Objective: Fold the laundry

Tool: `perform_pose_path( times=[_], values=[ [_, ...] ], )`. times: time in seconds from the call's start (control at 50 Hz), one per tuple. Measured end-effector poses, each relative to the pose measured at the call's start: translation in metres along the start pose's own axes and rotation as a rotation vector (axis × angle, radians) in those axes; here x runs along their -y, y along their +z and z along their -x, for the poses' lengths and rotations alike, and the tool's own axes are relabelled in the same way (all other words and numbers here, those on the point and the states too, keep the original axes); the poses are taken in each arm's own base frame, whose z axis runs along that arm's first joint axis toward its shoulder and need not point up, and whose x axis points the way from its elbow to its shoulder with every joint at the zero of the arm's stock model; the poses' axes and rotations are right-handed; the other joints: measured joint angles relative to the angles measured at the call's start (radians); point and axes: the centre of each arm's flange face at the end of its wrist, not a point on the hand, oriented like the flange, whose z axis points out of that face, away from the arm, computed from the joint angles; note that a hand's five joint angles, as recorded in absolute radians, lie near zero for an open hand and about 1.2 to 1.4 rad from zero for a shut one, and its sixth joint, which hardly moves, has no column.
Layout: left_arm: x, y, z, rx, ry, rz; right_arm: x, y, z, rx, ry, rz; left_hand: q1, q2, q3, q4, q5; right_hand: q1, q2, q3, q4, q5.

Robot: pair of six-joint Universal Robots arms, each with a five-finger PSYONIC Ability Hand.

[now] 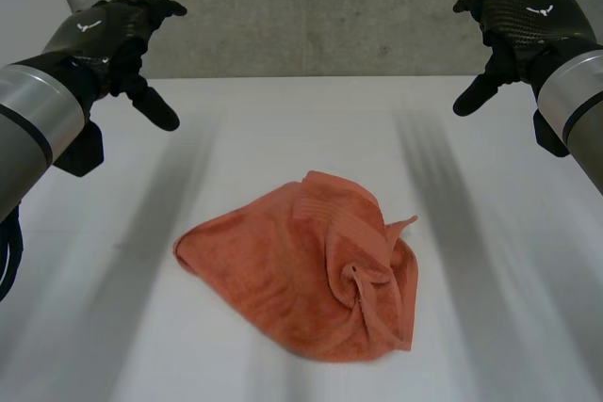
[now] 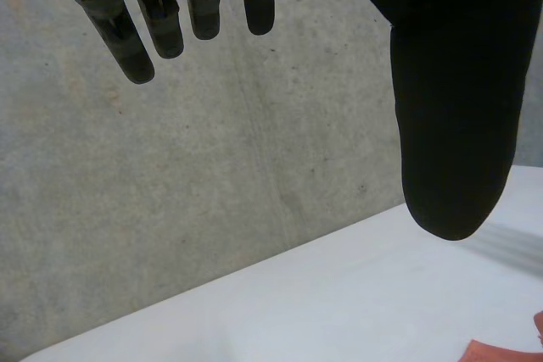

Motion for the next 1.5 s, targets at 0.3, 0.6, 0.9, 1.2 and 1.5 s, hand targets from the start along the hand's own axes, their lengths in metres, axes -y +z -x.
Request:
perform_pose_path(
  times=[0.3, 0.6, 0.9, 1.2, 1.5],
  values=[
    [-0.055, 0.001, -0.054, -0.168, 0.011, 0.147, -0.034, -0.004, 0.01, 0.086, -0.294, 0.146, 0.003, 0.012, 0.01, 0.0, 0.0, 0.0, 0.0, 0.0, 0.0, 0.0],
    [-0.141, -0.002, -0.148, -0.439, 0.246, 0.185, -0.131, -0.024, 0.047, 0.434, -0.346, 0.277, 0.038, 0.05, 0.049, 0.047, 0.009, 0.0, 0.0, 0.0, 0.0, 0.0],
    [-0.185, 0.013, -0.156, -0.437, 0.404, 0.202, -0.192, -0.013, 0.066, 0.521, -0.317, 0.301, 0.742, 0.757, 0.755, 0.751, 0.703, 0.503, 0.6, 0.609, 0.575, 0.543],
    [0.001, 0.056, -0.095, -0.025, 0.305, -0.476, -0.026, 0.071, 0.005, 0.041, -0.115, -0.146, 0.988, 1.047, 1.044, 1.044, 0.981, 0.77, 0.958, 0.968, 0.956, 0.901],
    [-0.023, 0.064, -0.016, 0.133, 0.27, -0.368, -0.016, 0.052, -0.001, -0.01, -0.065, -0.137, 0.986, 1.052, 1.047, 1.048, 0.99, 0.77, 0.958, 0.972, 0.957, 0.917]
  ],
)
